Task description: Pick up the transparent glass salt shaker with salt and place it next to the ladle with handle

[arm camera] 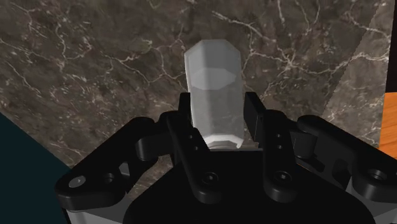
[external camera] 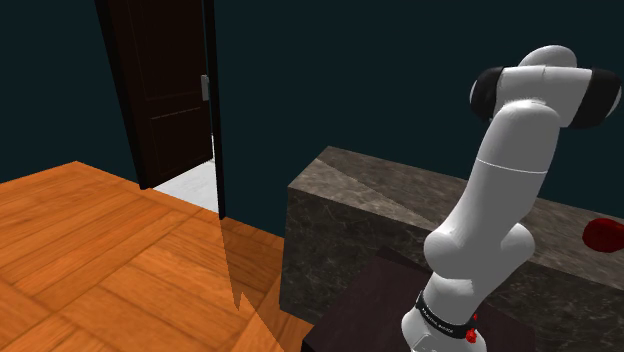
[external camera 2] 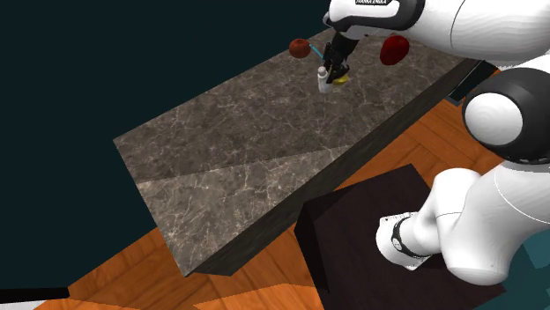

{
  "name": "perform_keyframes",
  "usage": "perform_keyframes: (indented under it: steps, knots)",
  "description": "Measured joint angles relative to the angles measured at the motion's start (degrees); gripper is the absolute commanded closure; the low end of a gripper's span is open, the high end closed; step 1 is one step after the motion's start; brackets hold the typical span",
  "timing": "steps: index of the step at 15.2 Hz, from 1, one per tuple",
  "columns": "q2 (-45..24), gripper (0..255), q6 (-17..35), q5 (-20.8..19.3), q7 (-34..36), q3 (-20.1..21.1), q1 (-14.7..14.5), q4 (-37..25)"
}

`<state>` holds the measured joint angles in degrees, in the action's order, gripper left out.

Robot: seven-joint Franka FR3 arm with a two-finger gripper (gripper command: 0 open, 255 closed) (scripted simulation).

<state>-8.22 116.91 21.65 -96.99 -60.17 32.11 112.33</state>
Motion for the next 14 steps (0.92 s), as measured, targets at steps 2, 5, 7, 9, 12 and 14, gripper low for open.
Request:
perform_keyframes:
  steps: [2, 5, 7, 9, 12, 14]
  knots:
    - [-1.0, 255, 1.2, 1.2, -1.0, 0.3, 0.4, 0.9]
    - [-2.6, 255, 2.7, 3.1, -2.4, 1.0, 1.0, 1.9]
    - [-3.3, 255, 3.9, 4.1, -3.3, 1.4, 1.4, 2.8]
    - [-4.3, 255, 5.0, 5.4, -4.4, 1.9, 1.9, 3.6]
    - [-5.9, 255, 6.3, 7.3, -5.9, 2.7, 2.7, 4.4]
    - [-6.8, 255, 7.4, 8.6, -6.9, 3.3, 3.2, 5.2]
